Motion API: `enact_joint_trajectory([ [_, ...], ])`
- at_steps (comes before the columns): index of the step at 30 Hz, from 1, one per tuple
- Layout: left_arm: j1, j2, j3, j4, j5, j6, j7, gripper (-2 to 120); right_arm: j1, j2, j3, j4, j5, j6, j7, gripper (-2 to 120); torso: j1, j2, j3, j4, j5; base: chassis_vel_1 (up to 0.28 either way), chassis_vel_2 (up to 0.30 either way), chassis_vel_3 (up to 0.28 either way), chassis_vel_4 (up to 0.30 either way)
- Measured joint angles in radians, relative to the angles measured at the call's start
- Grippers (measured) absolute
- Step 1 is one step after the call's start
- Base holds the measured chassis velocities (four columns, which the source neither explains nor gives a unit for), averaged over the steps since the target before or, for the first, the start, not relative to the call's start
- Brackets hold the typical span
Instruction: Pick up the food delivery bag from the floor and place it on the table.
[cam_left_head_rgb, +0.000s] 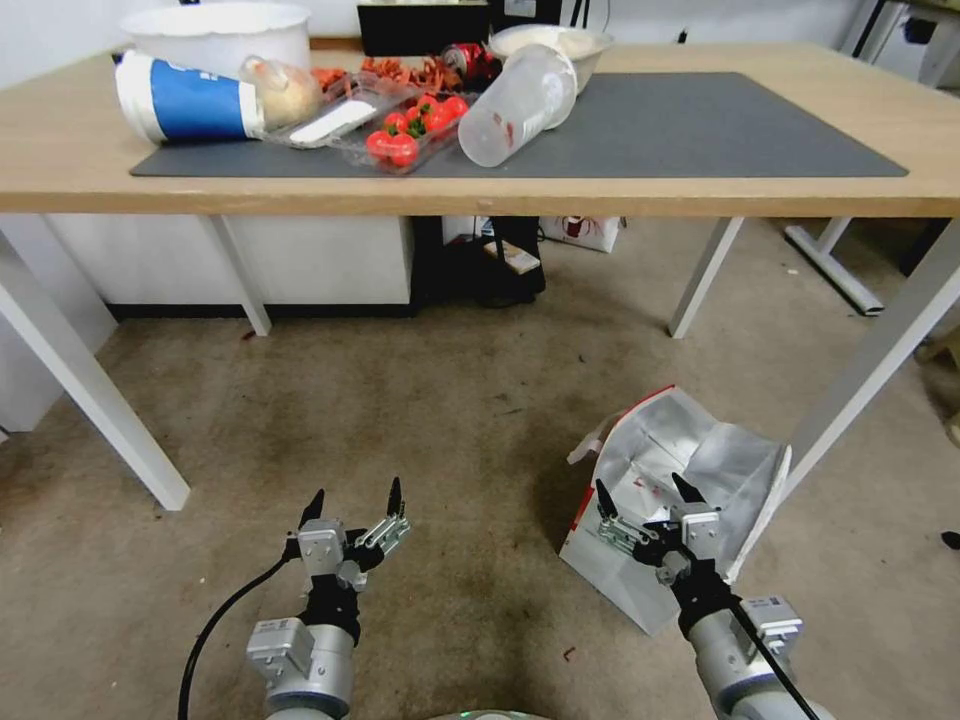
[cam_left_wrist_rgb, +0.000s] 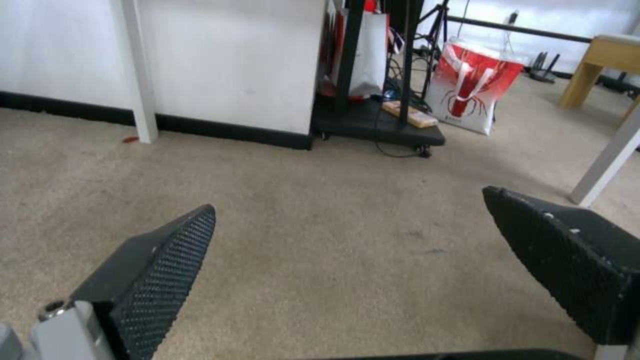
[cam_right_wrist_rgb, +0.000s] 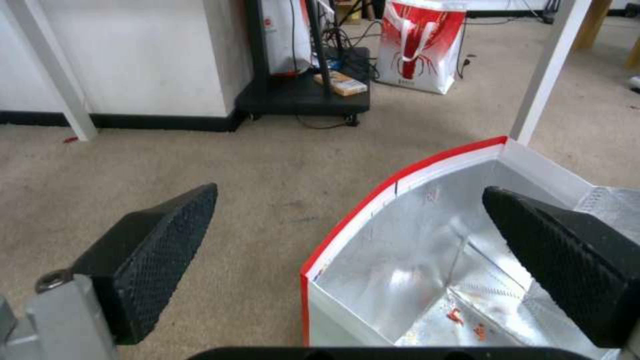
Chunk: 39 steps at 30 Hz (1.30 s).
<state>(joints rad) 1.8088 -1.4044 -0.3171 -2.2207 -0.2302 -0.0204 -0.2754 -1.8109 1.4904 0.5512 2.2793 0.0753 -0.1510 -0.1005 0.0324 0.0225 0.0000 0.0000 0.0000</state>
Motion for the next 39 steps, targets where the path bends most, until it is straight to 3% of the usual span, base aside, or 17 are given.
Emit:
enact_joint_trajectory([
  [33, -0.003, 0.003, -0.007, 0.015, 0.010, -0.044, 0.029, 100, -0.007, -0.007, 0.006, 0.035, 0.003, -0.021, 0.028, 100, 0.001, 0.009, 0.000, 0.0000, 0.0000, 0.000, 0.000, 0.000, 0.000],
  [35, 0.002, 0.008, -0.010, 0.003, 0.016, -0.041, 0.027, 100, -0.001, -0.065, 0.107, 0.067, 0.048, -0.069, 0.062, 100, 0.001, 0.010, 0.000, 0.0000, 0.0002, 0.000, 0.000, 0.000, 0.000],
  [39, 0.006, 0.006, -0.010, 0.000, 0.022, -0.041, 0.027, 100, -0.002, -0.109, 0.193, 0.077, 0.092, -0.087, 0.084, 100, 0.001, 0.010, 0.000, 0.0000, 0.0001, 0.000, 0.000, 0.000, 0.000],
])
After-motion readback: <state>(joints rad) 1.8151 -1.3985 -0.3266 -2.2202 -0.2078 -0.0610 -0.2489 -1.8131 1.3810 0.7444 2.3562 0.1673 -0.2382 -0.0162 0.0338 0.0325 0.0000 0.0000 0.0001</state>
